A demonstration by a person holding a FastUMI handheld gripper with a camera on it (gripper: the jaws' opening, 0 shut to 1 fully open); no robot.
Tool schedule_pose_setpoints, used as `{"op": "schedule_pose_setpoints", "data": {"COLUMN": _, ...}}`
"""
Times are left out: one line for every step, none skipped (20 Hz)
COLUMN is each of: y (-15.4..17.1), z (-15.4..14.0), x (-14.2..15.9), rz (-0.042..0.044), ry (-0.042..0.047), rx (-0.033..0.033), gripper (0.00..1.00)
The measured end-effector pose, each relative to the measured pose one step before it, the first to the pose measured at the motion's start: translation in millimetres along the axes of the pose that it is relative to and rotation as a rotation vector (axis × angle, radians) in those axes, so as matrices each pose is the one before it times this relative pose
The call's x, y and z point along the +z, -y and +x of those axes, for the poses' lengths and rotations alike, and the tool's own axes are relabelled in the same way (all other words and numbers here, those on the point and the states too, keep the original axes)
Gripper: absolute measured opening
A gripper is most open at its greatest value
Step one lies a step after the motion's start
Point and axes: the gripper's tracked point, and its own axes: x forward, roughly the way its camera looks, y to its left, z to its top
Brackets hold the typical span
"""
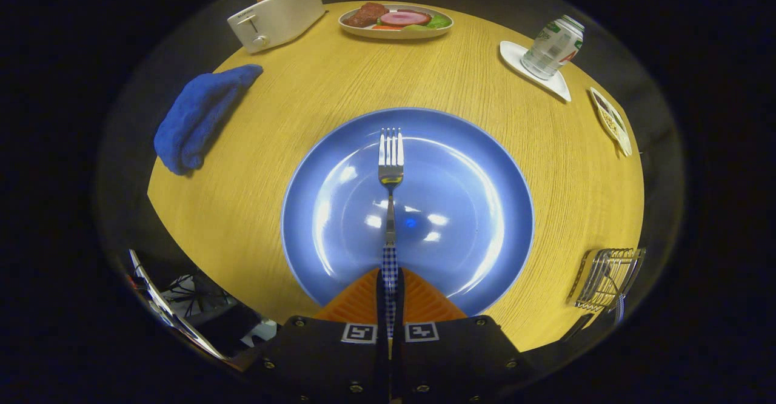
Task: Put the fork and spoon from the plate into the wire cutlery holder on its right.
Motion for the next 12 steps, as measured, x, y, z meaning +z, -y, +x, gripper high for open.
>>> {"op": "schedule_pose_setpoints", "data": {"y": 1.31, "z": -0.49, "x": -1.48, "rz": -0.01612, "ry": -0.01197, "rx": -0.00034, "gripper": 0.03}}
{"op": "schedule_pose_setpoints", "data": {"y": 2.42, "z": -2.03, "x": -0.45, "rz": -0.01972, "ry": -0.00601, "rx": -0.00363, "gripper": 0.03}}
{"op": "schedule_pose_setpoints", "data": {"y": 2.24, "z": -1.22, "x": -0.51, "rz": -0.00922, "ry": -0.00044, "rx": -0.00070, "gripper": 0.02}}
{"op": "schedule_pose_setpoints", "data": {"y": 2.36, "z": -2.95, "x": 0.37, "rz": -0.00356, "ry": 0.00107, "rx": -0.00058, "gripper": 0.02}}
{"op": "schedule_pose_setpoints", "data": {"y": 2.02, "z": -3.05, "x": 1.46, "rz": -0.00290, "ry": 0.00671, "rx": -0.00147, "gripper": 0.03}}
{"op": "schedule_pose_setpoints", "data": {"y": 3.25, "z": -5.02, "x": 1.68, "rz": -0.00549, "ry": 0.00448, "rx": -0.00484, "gripper": 0.03}}
{"op": "schedule_pose_setpoints", "data": {"y": 3.25, "z": -5.21, "x": 0.99, "rz": -0.00607, "ry": 0.00645, "rx": -0.00546, "gripper": 0.03}}
{"op": "schedule_pose_setpoints", "data": {"y": 2.97, "z": -6.02, "x": -0.14, "rz": -0.00998, "ry": -0.00257, "rx": -0.00262, "gripper": 0.03}}
{"op": "schedule_pose_setpoints", "data": {"y": 1.81, "z": -6.08, "x": -1.64, "rz": -0.01045, "ry": -0.00308, "rx": 0.00205, "gripper": 0.03}}
{"op": "schedule_pose_setpoints", "data": {"y": 1.45, "z": -5.75, "x": -1.49, "rz": -0.01054, "ry": -0.00378, "rx": 0.00620, "gripper": 0.02}}
{"op": "schedule_pose_setpoints", "data": {"y": 2.40, "z": -6.13, "x": -3.26, "rz": -0.00475, "ry": -0.00284, "rx": 0.00428, "gripper": 0.03}}
{"op": "schedule_pose_setpoints", "data": {"y": 4.21, "z": -7.03, "x": -2.96, "rz": -0.00676, "ry": -0.00257, "rx": -0.00191, "gripper": 0.03}}
